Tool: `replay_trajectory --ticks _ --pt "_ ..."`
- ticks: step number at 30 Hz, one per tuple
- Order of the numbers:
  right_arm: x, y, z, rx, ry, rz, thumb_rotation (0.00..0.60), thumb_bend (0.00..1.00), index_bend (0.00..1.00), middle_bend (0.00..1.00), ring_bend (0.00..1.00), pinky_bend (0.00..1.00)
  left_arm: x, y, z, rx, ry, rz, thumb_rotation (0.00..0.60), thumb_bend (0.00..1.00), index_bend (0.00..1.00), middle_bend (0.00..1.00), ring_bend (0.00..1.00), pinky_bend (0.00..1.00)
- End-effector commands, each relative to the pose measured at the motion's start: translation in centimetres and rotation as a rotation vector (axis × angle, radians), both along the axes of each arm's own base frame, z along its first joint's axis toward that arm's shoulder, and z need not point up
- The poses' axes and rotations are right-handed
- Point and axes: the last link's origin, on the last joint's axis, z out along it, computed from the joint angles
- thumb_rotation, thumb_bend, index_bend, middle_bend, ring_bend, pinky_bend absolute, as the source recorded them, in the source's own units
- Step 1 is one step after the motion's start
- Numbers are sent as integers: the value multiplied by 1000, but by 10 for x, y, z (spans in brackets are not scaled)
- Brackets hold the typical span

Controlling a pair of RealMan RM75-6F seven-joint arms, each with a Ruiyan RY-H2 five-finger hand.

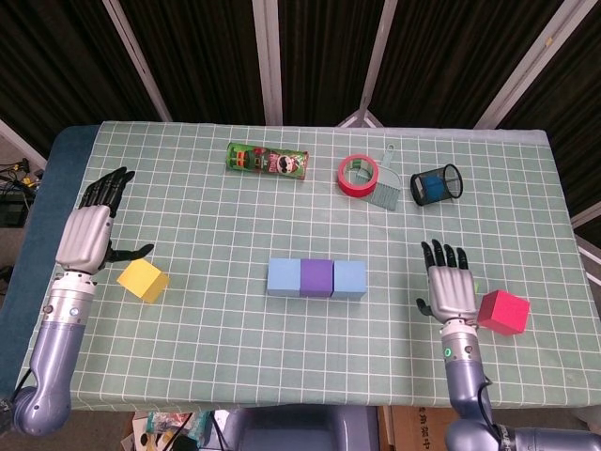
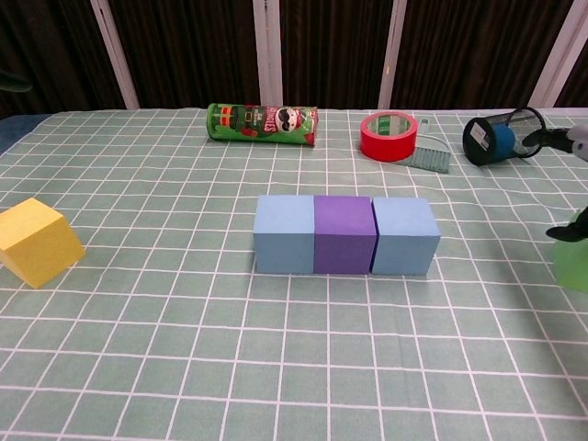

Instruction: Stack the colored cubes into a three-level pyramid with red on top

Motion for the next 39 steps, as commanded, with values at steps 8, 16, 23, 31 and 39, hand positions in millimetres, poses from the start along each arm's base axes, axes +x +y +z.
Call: replay_trajectory --ticks 8,16,23,31,39 --pt "-33 -2 8 23 -13 -116 600 270 0 48 0 0 -1 1 -1 17 16 8 600 102 0 16 0 0" --pt "-41 -2 10 22 0 -143 600 270 0 68 9 0 -3 2 -3 9 18 12 600 102 0 16 0 0" --pt "-56 -3 11 1 10 -198 600 271 0 167 52 0 -3 3 -2 12 13 11 600 102 0 17 0 0" --pt "-60 -1 13 9 5 -219 600 270 0 180 57 0 -1 2 -1 14 10 5 600 102 0 17 0 0" --pt "-64 -2 12 3 8 -234 600 271 0 288 148 0 -1 1 -1 12 8 5 600 102 0 17 0 0"
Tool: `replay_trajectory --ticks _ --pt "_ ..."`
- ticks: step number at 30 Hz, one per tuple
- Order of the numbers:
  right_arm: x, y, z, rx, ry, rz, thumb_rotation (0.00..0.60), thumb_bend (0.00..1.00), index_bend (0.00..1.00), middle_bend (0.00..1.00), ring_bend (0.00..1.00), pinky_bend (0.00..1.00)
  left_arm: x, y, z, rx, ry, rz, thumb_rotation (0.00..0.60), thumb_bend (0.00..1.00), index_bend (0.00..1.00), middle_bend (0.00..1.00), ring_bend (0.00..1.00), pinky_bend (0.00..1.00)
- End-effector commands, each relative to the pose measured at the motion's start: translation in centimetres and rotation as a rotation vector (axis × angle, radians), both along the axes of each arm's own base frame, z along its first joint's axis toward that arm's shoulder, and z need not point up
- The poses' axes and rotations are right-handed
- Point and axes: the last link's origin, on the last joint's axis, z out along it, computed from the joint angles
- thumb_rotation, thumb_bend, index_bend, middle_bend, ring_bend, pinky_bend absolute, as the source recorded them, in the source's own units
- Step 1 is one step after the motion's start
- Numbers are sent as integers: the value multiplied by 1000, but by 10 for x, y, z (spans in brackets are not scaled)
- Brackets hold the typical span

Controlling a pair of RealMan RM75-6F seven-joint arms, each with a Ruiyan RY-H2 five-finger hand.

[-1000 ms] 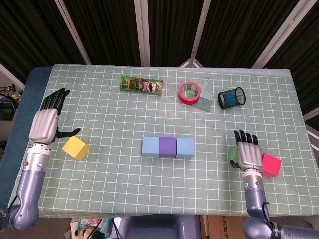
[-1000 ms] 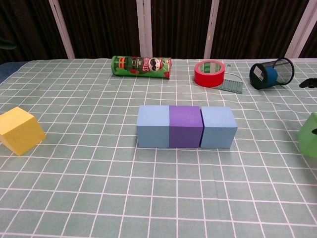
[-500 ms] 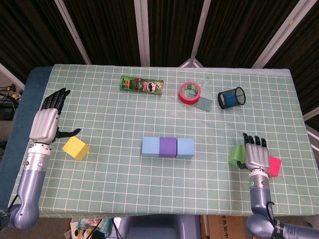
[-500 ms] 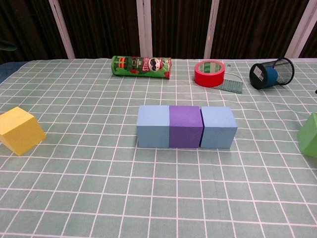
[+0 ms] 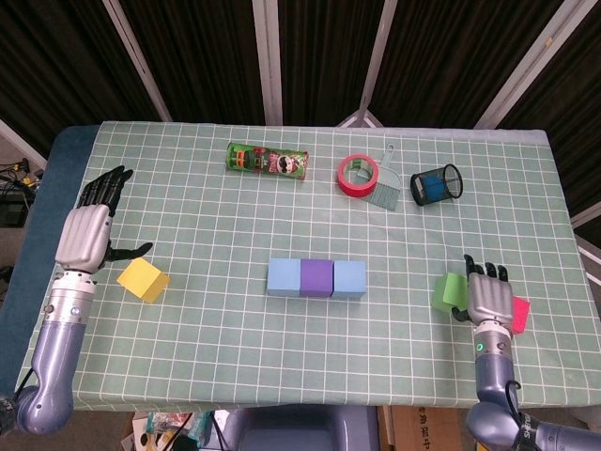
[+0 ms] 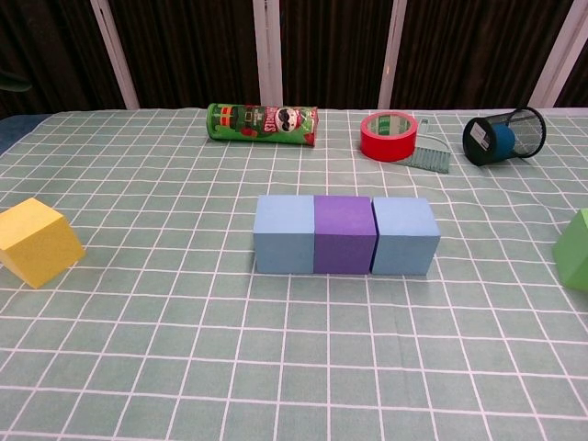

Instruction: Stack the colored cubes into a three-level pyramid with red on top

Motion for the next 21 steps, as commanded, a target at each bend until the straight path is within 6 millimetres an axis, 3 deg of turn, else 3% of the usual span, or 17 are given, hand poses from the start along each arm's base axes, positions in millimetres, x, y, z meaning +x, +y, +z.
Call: replay_trajectory --ticks 1,10,21 --pt "-3 0 -1 -3 1 -9 600 271 0 301 161 0 0 0 0 -1 1 1 600 102 0 17 0 0" --pt "-10 -3 -1 -18 -10 8 600 270 0 377 236 0 0 0 -1 -4 4 1 600 102 0 17 0 0" --pt "16 -5 7 -10 -65 119 600 270 0 388 241 0 0 0 -1 0 5 1 600 102 0 17 0 0"
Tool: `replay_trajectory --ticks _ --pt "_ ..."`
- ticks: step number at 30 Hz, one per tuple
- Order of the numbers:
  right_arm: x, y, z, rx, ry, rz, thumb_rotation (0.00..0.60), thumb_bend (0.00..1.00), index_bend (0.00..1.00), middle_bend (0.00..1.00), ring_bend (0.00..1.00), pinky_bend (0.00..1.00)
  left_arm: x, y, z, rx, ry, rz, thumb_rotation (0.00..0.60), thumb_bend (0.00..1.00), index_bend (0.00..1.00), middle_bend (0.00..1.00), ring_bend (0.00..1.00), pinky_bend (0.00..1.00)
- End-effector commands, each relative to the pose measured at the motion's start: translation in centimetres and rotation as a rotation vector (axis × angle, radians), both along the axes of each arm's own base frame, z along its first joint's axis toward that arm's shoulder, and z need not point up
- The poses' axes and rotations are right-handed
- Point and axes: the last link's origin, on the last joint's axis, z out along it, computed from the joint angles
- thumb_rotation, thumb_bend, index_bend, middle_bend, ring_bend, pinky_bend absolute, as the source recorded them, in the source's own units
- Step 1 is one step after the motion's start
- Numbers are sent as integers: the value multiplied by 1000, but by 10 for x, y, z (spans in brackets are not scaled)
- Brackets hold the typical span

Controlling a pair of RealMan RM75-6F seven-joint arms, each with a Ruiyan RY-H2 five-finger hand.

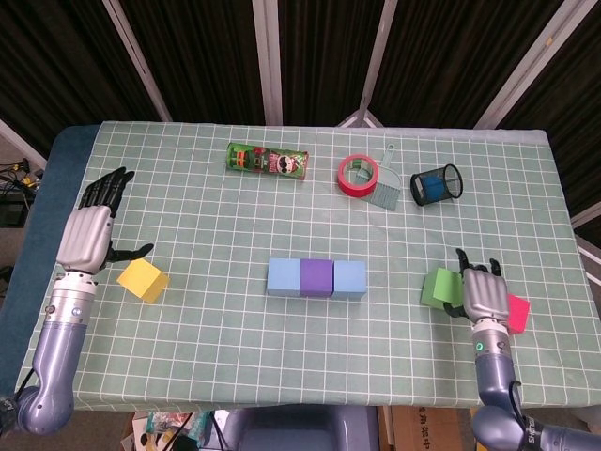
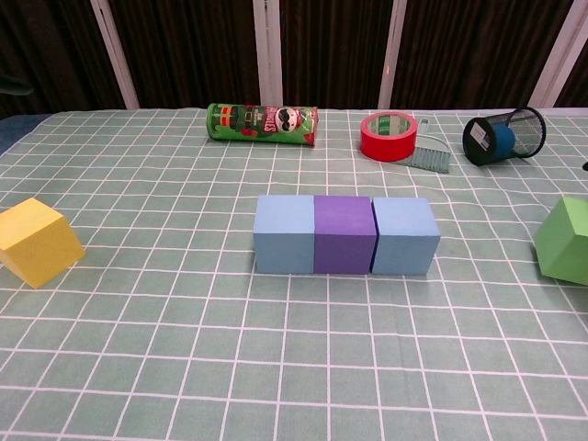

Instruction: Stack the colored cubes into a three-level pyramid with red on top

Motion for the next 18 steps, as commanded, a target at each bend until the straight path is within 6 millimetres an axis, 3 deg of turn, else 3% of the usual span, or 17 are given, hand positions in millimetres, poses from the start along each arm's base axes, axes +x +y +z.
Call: replay_trajectory --ticks 1,18 --pt "12 -3 5 2 -11 39 600 270 0 387 241 0 0 0 0 1 -1 0 600 102 0 17 0 0" --pt "103 -37 27 42 14 210 600 270 0 388 241 0 -3 3 4 -11 -35 24 600 102 0 17 0 0"
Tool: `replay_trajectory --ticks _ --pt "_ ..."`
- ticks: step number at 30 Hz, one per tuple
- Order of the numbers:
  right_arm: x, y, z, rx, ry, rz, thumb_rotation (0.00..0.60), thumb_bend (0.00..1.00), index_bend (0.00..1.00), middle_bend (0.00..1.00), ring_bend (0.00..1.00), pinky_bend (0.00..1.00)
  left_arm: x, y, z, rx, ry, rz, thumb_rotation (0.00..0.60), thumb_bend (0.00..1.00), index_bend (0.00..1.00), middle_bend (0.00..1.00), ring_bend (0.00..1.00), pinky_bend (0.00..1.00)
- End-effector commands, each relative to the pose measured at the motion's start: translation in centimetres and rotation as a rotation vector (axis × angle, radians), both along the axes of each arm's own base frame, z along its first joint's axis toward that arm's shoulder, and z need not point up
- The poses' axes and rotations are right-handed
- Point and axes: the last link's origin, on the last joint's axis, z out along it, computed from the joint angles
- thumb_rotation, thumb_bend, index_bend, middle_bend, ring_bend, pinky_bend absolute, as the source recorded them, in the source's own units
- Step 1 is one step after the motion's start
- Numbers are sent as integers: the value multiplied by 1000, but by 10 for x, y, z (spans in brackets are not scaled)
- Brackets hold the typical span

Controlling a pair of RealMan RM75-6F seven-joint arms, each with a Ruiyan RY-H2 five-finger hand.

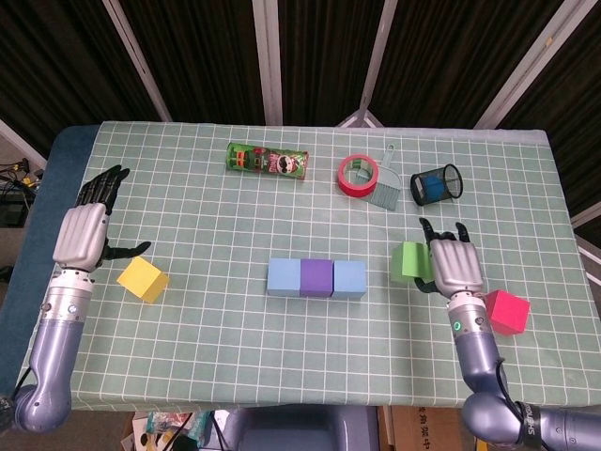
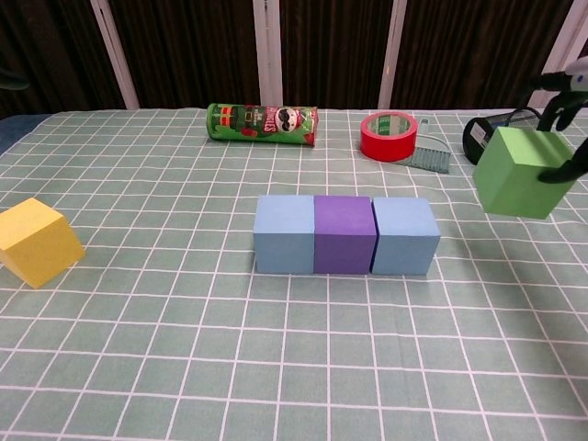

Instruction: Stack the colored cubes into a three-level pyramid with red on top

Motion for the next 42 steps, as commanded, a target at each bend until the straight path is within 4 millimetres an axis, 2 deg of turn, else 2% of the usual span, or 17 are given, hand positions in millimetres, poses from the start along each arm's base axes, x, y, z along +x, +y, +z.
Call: replay_trajectory --ticks 1,7,13,18,26,34,42 --pt "20 -7 1 8 14 26 600 270 0 390 241 0 -1 1 0 -6 -6 4 600 102 0 17 0 0" --pt "49 -13 -9 33 26 41 600 271 0 396 241 0 -1 2 3 -13 -26 10 600 102 0 17 0 0" --pt "94 -13 -26 72 40 108 600 270 0 397 241 0 -2 4 6 -18 -45 21 600 102 0 17 0 0" --pt "115 -9 -41 104 55 143 600 270 0 397 241 0 -3 6 9 -19 -62 25 600 102 0 17 0 0" --pt "127 -3 -58 122 68 143 600 270 0 400 241 0 -3 5 12 -28 -87 22 600 102 0 17 0 0" --pt "134 -2 -56 68 114 126 600 270 0 425 256 0 -2 5 12 -35 -95 19 600 102 0 17 0 0" --pt "131 4 -58 79 75 56 600 270 0 428 256 0 0 4 13 -34 -100 11 600 102 0 17 0 0"
